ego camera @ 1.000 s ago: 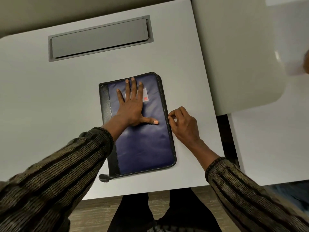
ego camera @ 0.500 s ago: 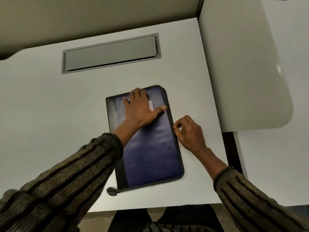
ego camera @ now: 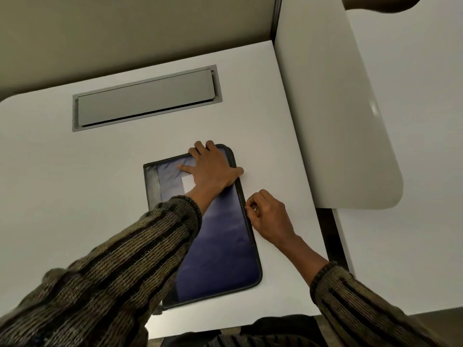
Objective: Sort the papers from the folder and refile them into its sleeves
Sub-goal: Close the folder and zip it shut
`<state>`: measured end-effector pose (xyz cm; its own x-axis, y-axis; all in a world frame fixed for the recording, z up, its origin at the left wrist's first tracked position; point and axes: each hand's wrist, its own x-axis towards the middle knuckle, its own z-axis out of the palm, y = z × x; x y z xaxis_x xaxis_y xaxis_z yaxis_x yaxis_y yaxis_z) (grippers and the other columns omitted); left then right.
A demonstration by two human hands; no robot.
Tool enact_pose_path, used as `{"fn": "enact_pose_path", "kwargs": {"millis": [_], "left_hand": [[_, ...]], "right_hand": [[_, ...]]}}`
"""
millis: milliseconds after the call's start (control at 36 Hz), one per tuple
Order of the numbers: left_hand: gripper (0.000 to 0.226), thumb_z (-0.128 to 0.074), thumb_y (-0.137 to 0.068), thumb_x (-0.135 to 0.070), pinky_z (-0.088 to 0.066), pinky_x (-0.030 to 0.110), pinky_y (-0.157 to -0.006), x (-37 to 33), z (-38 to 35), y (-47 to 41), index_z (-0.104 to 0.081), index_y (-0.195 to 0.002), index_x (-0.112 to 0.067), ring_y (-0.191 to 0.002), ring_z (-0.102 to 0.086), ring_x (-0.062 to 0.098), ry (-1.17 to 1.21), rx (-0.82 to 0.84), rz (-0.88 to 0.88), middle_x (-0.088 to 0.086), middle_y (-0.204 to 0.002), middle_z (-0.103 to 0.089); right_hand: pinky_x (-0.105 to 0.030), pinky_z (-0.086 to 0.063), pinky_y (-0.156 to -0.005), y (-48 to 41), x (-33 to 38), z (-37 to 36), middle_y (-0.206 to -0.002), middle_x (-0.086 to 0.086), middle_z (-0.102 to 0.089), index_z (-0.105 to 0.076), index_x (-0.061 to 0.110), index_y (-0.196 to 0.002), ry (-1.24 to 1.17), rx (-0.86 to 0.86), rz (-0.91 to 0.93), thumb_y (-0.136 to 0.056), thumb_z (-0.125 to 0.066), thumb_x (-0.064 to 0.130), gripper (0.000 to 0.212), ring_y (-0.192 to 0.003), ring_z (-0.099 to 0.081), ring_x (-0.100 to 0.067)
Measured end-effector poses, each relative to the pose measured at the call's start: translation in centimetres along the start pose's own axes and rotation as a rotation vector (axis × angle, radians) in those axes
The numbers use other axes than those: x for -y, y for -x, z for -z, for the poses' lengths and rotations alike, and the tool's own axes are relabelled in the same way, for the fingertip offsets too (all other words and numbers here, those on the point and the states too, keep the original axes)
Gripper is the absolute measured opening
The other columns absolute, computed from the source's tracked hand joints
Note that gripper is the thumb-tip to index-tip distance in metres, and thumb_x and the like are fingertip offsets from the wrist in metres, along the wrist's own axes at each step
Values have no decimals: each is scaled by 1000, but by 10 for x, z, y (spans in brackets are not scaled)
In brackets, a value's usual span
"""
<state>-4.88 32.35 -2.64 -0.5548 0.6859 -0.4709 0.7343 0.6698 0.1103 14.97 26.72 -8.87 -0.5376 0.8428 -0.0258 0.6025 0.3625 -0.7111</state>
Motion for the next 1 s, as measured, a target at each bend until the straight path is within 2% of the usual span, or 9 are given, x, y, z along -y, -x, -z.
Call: {"fn": "enact_pose_path", "kwargs": {"millis": [139, 417, 556, 722, 861, 1000], "left_hand": [[111, -83, -68, -63, -20, 82, -114, -3, -1, 4, -32, -150, -8, -147, -23, 41, 48, -36, -26, 15, -151, -28], [110, -80, -72, -64, -21, 83, -112, 0, 0, 2, -32, -152, -8, -147, -23, 42, 22, -22, -63, 15, -154, -25], [109, -78, -73, -65, -24, 83, -111, 1, 1, 3, -31, -152, -7, -146, -24, 42, 5, -25, -75, 14, -153, -26], [112, -82, -71, -64, -25, 82, -112, -1, 5, 2, -31, -152, -8, -148, -23, 40, 26, -15, -48, 13, -155, -25], [116, -84, -71, -65, -28, 82, -111, -3, 8, -1, -27, -156, -9, -150, -21, 39, 13, 4, -27, 12, -159, -22], [115, -82, -71, -64, -31, 81, -108, -2, 9, -1, -28, -156, -10, -148, -25, 40, 8, 2, -42, 12, -160, -23]], "right_hand": [[-33, -56, -59, 3, 1, -3, -93, 0, -60, -64, 13, -94, -1, -29, 9, -93, -72, 9, 9, -67, -56, -14], [-29, -55, -55, 1, -2, -5, -90, -5, -63, -68, 8, -96, 35, -62, 45, -93, -72, 6, 5, -66, -57, -15], [-27, -57, -61, -3, -5, -1, -94, -4, -64, -68, 9, -99, 0, -20, 63, -95, -73, 9, 7, -72, -61, -15], [-17, -46, -62, 1, -7, 3, -93, 3, -62, -70, 12, -98, -10, -9, 82, -98, -72, 15, 3, -73, -52, -4], [-29, -57, -60, 13, -10, 0, -93, 3, -64, -72, 13, -98, -7, -63, 59, -99, -71, 18, 5, -77, -60, -11], [-37, -54, -51, 13, -4, -1, -92, 2, -64, -70, 14, -94, 40, -134, 20, -99, -69, 18, 7, -76, -59, -14]]}}
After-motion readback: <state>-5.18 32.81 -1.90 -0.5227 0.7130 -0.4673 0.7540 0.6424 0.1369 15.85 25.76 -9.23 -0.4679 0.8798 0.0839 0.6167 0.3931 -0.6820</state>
